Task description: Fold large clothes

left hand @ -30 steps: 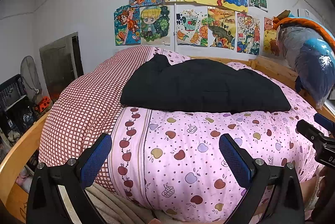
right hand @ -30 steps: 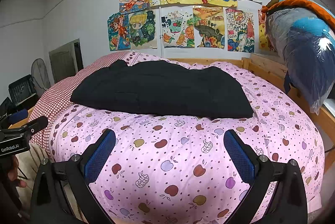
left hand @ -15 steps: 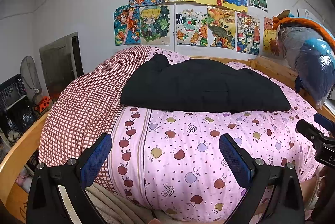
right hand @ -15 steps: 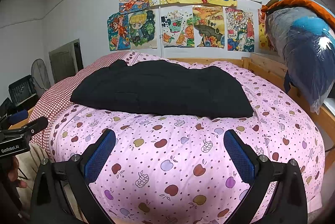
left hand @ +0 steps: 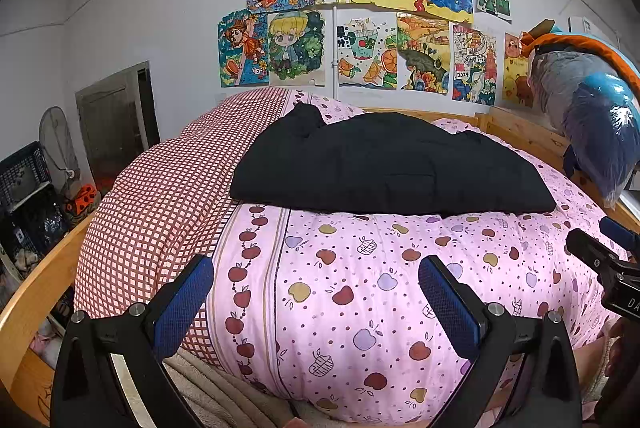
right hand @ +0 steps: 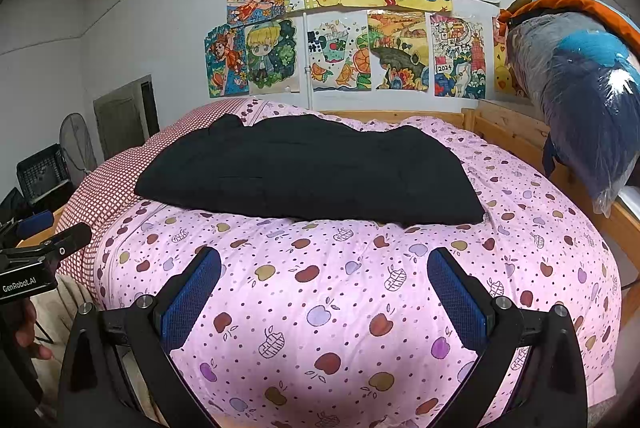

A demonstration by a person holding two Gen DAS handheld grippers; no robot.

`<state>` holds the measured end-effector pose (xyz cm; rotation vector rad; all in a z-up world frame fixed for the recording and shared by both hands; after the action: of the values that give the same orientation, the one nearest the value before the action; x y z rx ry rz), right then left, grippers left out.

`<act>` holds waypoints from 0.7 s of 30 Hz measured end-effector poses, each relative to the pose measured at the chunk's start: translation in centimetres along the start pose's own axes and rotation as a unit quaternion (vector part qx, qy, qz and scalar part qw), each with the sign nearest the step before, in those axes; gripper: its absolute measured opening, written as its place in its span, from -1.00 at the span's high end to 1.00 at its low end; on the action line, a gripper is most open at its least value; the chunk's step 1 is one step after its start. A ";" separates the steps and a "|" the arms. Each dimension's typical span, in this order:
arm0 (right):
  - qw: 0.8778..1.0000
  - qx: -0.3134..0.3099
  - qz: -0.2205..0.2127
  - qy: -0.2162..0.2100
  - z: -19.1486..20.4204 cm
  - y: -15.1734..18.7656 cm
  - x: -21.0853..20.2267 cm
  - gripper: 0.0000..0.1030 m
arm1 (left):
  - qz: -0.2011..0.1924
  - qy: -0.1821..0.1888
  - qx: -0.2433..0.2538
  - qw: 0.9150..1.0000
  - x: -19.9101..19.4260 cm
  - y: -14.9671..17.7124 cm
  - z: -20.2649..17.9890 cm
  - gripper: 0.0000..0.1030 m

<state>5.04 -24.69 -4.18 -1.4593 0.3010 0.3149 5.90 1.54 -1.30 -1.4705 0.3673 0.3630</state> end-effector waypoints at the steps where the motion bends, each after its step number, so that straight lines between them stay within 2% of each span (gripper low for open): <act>1: 1.000 0.000 0.000 0.000 0.0 0.0 0.0 -0.97 | 0.000 0.000 0.000 1.000 0.0 0.0 0.0 -1.00; 21: 1.000 0.002 0.000 0.001 0.2 0.1 0.0 -0.97 | -0.001 -0.002 0.001 1.000 -0.1 -0.1 0.1 -1.00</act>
<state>5.05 -24.50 -4.27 -1.4567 0.3036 0.3125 5.84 1.64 -1.16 -1.4686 0.3635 0.3644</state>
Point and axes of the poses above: each gripper's, at about its wrist camera, not at the fingertips, and x roughly the way its jaws point, z to its left, y to its underside, the point moved 6 cm from there along x, roughly the way its jaws point, and after that the axes turned 3 degrees about x, right-handed, at the moved point
